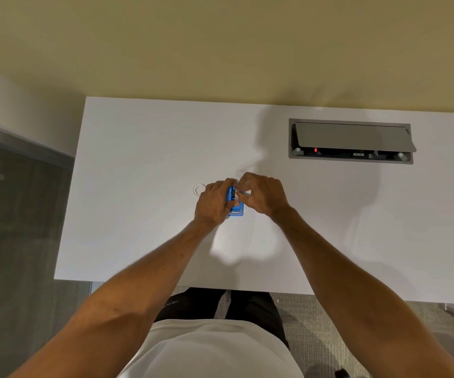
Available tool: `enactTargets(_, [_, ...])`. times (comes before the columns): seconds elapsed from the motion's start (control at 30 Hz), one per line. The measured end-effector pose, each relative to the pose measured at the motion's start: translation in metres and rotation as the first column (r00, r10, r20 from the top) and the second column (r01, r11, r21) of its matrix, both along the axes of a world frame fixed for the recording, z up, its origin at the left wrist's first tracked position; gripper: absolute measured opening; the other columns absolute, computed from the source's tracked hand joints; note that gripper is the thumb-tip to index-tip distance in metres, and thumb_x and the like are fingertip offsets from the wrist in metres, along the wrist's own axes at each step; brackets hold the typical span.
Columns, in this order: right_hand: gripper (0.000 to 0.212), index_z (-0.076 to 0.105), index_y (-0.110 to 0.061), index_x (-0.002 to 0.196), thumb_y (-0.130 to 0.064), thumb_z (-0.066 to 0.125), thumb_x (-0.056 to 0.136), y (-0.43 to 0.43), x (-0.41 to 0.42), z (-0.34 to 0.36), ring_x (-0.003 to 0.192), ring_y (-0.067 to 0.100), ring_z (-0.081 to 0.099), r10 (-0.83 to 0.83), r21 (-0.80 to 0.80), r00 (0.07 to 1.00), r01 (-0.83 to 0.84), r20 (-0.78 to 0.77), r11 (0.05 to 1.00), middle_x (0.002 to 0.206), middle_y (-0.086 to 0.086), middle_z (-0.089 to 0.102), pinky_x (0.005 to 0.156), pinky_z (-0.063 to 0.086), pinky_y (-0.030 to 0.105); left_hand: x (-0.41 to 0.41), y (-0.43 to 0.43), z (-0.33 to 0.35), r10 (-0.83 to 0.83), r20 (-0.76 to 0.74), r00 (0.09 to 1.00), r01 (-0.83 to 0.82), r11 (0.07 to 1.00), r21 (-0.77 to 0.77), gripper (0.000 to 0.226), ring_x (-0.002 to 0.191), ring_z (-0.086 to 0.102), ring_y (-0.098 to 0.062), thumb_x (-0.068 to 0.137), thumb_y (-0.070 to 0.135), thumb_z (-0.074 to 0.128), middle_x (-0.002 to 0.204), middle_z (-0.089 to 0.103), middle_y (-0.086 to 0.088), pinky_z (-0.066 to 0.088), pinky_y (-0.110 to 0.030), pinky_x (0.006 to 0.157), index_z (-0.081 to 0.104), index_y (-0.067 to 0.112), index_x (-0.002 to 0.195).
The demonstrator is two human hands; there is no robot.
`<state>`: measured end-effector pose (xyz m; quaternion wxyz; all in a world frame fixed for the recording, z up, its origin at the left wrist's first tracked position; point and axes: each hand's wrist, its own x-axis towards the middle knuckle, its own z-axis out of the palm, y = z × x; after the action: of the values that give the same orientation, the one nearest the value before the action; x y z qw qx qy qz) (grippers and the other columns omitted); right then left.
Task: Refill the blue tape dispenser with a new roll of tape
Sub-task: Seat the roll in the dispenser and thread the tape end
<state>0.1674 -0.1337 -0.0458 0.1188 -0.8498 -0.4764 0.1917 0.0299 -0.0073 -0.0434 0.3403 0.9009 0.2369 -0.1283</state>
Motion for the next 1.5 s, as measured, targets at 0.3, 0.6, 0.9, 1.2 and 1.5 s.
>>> enactTargets(0.3, [0.041, 0.069, -0.019, 0.115, -0.053, 0.050, 0.101, -0.0011, 0.0031, -0.0021, 0.085, 0.016, 0.070, 0.040, -0.039, 0.999, -0.039, 0.011, 0.998, 0.113, -0.004, 0.072, 0.076, 0.059, 0.027, 0.0005, 0.0006, -0.0026, 0.005, -0.010, 1.000, -0.005, 1.000, -0.006, 0.053, 0.129, 0.059, -0.029, 0.100, 0.041, 0.064, 0.138, 0.065, -0.003, 0.047, -0.043, 0.113, 0.051, 0.018, 0.146])
enactTargets(0.6, [0.034, 0.067, -0.020, 0.113, -0.044, 0.044, 0.104, 0.0010, 0.0037, -0.0055, 0.083, 0.016, 0.068, 0.056, -0.065, 0.994, -0.050, 0.090, 0.997, 0.107, -0.003, 0.071, 0.074, 0.057, 0.025, 0.0022, 0.0009, -0.0043, -0.016, -0.047, 0.999, 0.017, 0.999, 0.032, 0.057, 0.130, 0.058, -0.029, 0.100, 0.038, 0.066, 0.142, 0.063, -0.003, 0.048, -0.042, 0.114, 0.048, 0.019, 0.150])
enactTargets(0.9, [0.040, 0.072, -0.022, 0.115, -0.054, 0.061, 0.094, -0.0055, -0.0010, -0.0032, 0.083, 0.015, 0.070, 0.019, 0.022, 0.999, -0.020, 0.043, 1.000, 0.111, -0.008, 0.072, 0.070, 0.058, 0.026, 0.0008, 0.0002, -0.0037, -0.018, -0.016, 1.000, 0.019, 1.000, 0.025, 0.058, 0.129, 0.060, -0.028, 0.102, 0.051, 0.059, 0.138, 0.065, -0.003, 0.049, -0.042, 0.113, 0.049, 0.018, 0.148])
enactTargets(1.2, [0.040, 0.073, -0.027, 0.116, -0.056, 0.052, 0.098, -0.0022, 0.0014, -0.0019, 0.087, 0.013, 0.070, 0.066, -0.011, 0.995, -0.066, 0.078, 0.998, 0.116, -0.010, 0.071, 0.067, 0.046, 0.018, 0.0002, 0.0006, -0.0049, -0.033, 0.008, 0.999, 0.033, 0.999, 0.039, 0.054, 0.125, 0.061, -0.027, 0.102, 0.048, 0.060, 0.136, 0.066, -0.003, 0.048, -0.037, 0.112, 0.051, 0.017, 0.146])
enactTargets(1.5, [0.039, 0.074, -0.021, 0.111, -0.049, 0.049, 0.102, -0.0020, 0.0057, -0.0056, 0.082, 0.015, 0.069, 0.111, -0.003, 0.992, -0.112, 0.064, 0.994, 0.113, -0.005, 0.072, 0.068, 0.052, 0.022, -0.0011, 0.0000, -0.0022, -0.024, -0.005, 1.000, 0.024, 0.999, 0.035, 0.059, 0.131, 0.058, -0.029, 0.101, 0.046, 0.062, 0.142, 0.063, -0.004, 0.048, -0.038, 0.113, 0.049, 0.017, 0.150])
